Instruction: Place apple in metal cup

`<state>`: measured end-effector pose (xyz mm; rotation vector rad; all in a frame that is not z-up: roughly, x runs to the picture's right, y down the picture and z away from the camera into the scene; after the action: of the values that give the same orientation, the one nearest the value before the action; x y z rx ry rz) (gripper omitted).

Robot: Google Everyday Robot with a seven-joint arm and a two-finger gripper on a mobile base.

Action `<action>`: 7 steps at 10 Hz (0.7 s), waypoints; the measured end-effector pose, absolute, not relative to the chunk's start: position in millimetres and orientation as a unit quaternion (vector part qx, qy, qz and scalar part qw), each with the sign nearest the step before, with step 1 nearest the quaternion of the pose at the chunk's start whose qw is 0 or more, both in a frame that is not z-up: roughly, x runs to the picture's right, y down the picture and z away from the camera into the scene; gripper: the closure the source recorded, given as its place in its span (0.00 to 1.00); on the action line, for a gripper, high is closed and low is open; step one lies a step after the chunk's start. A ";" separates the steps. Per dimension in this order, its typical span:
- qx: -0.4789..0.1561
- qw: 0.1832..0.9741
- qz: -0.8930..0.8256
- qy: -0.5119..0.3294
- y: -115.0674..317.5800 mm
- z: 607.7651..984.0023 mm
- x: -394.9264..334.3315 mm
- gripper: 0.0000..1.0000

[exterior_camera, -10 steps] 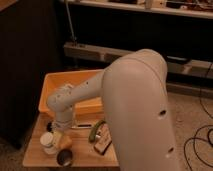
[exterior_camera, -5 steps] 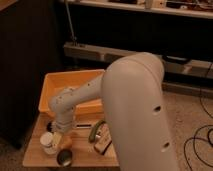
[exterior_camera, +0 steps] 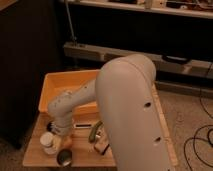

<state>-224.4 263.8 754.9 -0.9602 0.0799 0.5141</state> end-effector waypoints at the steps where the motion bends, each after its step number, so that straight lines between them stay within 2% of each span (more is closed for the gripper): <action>1: -0.458 0.853 0.245 0.040 264.7 754.3 -223.3 0.53; 5: -0.441 0.851 0.280 0.052 239.1 723.5 -200.0 0.94; 6: -0.432 0.853 0.288 0.048 227.3 710.5 -195.4 0.99; 7: -0.420 0.857 0.297 0.040 212.5 695.1 -190.9 1.00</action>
<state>-190.9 212.5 695.1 -0.8816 0.0831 0.6247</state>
